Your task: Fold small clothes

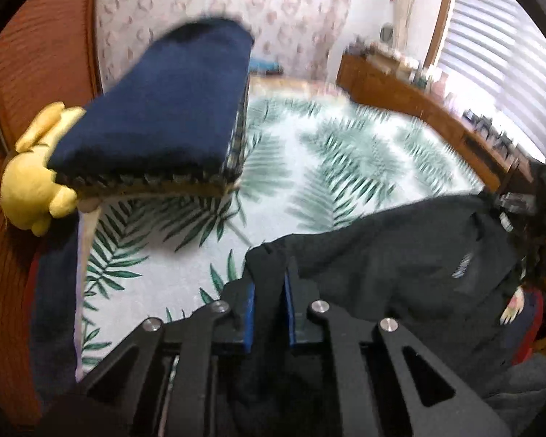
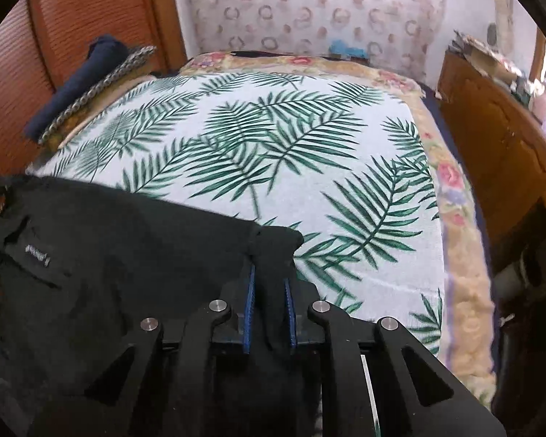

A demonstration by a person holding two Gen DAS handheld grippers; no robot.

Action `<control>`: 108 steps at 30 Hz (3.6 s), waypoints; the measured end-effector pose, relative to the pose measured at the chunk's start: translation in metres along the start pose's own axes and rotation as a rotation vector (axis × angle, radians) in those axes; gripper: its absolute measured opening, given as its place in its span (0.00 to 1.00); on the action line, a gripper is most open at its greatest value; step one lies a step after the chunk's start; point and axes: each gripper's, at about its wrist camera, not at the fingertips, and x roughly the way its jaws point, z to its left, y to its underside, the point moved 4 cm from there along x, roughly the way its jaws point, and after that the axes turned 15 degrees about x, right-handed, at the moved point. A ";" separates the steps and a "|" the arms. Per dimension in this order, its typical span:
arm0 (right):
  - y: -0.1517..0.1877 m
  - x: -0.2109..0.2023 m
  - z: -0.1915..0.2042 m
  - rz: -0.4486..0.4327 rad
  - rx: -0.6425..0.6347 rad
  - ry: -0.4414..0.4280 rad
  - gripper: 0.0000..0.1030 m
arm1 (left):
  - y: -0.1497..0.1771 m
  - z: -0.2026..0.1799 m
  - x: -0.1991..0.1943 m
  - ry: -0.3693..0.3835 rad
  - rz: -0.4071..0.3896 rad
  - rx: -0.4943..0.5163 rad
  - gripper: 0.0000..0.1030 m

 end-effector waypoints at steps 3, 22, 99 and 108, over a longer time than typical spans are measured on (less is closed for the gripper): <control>0.008 -0.032 0.010 -0.067 0.015 -0.048 0.09 | -0.006 -0.012 -0.036 0.014 -0.089 -0.007 0.10; -0.026 -0.329 0.063 -0.521 -0.063 -0.087 0.09 | -0.129 -0.074 -0.249 0.058 -0.522 0.190 0.09; -0.110 -0.010 -0.063 -0.152 0.145 0.124 0.46 | -0.111 -0.025 0.086 0.026 0.001 0.102 0.64; -0.030 -0.003 -0.069 -0.064 0.179 0.148 0.46 | -0.059 -0.031 0.098 0.012 0.109 0.084 0.64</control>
